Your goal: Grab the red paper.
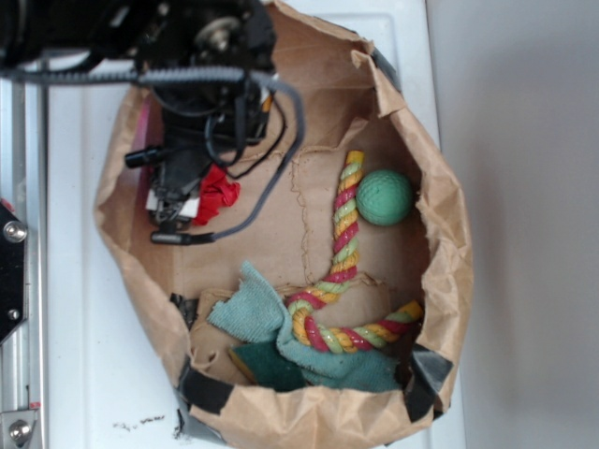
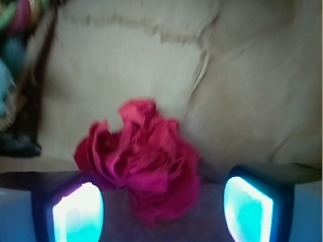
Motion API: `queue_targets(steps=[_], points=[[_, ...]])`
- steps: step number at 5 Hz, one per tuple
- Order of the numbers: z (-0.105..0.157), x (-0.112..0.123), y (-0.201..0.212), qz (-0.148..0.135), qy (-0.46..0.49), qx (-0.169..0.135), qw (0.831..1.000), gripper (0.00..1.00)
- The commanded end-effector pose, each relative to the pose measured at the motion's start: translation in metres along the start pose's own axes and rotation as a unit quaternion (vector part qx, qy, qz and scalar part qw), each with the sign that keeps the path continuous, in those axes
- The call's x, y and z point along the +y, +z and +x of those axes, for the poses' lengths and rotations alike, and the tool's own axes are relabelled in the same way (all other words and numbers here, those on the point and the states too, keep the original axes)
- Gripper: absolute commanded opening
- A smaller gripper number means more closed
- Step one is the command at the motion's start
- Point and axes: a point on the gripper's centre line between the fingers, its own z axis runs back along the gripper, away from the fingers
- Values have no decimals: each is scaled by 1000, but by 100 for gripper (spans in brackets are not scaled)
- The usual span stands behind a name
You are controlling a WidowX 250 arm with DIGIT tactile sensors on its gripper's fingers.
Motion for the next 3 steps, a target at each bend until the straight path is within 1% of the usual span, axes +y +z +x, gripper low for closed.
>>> queue_targets(steps=[1,3], points=[[-8,-12,1,94,-82,-111,986,100],[6,-17,-13,106,-74,-110,986,100]])
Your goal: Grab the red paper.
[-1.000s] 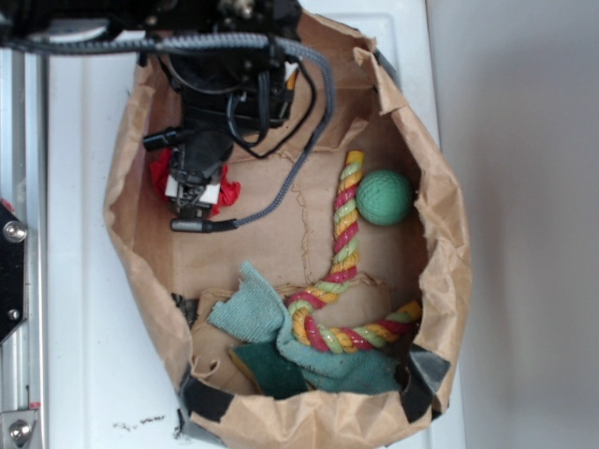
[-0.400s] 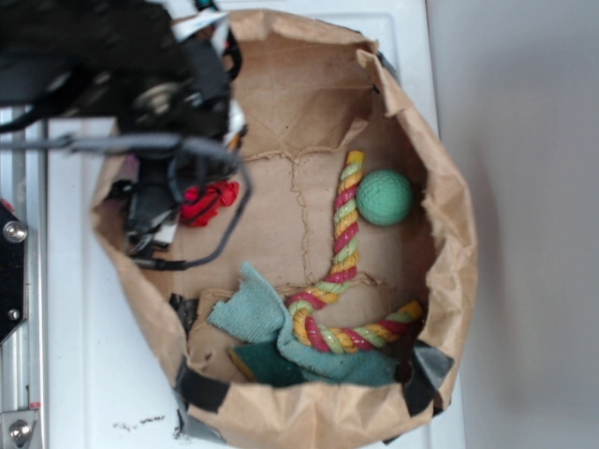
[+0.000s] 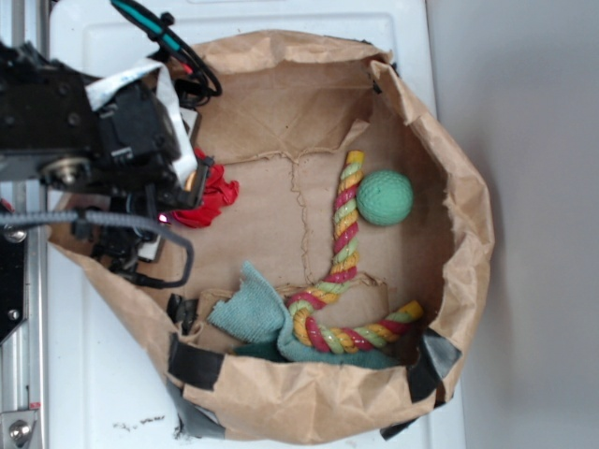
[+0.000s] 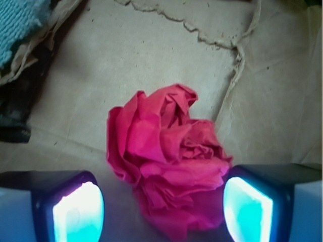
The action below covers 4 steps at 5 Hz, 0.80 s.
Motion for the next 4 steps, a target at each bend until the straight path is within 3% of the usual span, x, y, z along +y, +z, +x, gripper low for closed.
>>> queue_targets(steps=[1,4], points=[[10,10,-14,22,0,0,1000,100],[17,20,-21,30,18,11,999,100]])
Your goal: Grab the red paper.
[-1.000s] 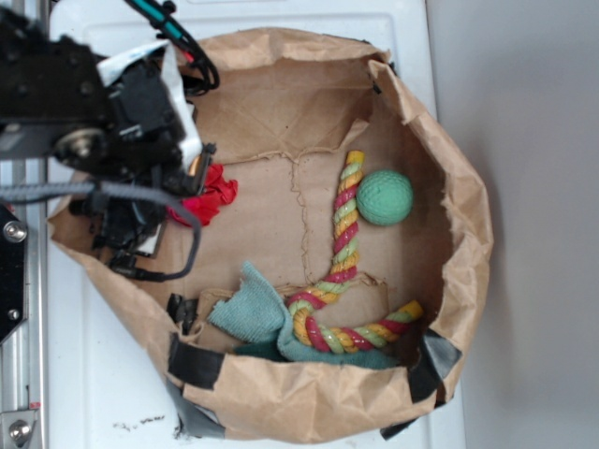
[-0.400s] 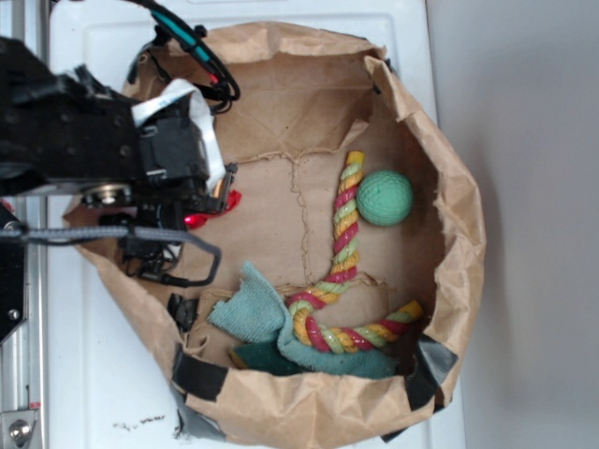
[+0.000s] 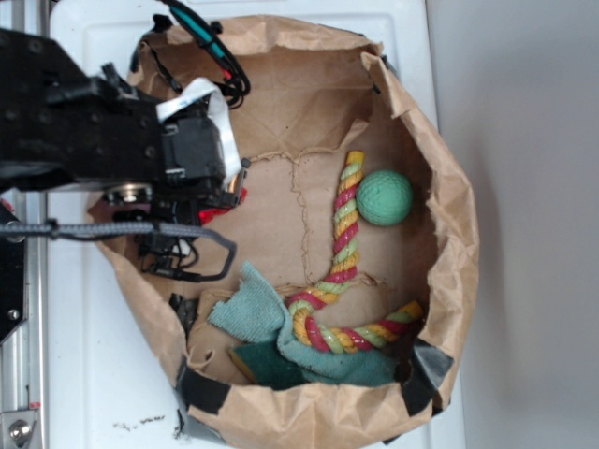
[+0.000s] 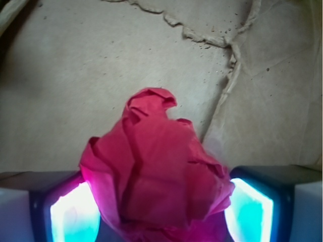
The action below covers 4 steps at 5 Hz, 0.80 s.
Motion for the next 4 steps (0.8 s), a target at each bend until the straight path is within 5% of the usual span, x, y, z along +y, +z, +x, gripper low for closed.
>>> queue_targets(steps=[1,2,3,4], points=[[5,-5,-11,-1,-22,4,1000,100],[2,-13,-17,-1,-27,14,1000,100],[1,-12,-19,-12,-16,22,1000,0],[0,-10,-20,-17,-11,26,999,0]])
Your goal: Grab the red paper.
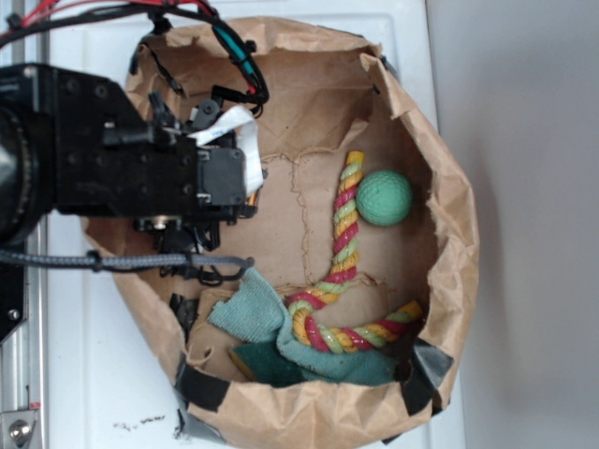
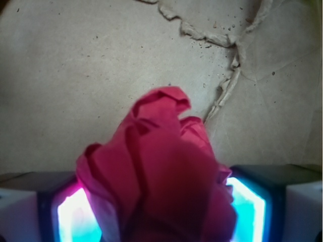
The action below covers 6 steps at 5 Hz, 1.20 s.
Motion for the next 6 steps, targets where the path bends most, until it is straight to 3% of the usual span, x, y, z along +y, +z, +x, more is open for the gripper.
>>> queue_targets(steps=[1,2,3,4,5,6], points=[[-7,10,-4,-11,2,14,1000,0],[-11,18,9,-24,27,37,999,0],[-17,33,33,-81,108,84,987,0],[-15,44,55,-92,195,77,973,0],[-3,42,71,-121,291,55,947,0],[6,35,88,-87,324,32,941,0]])
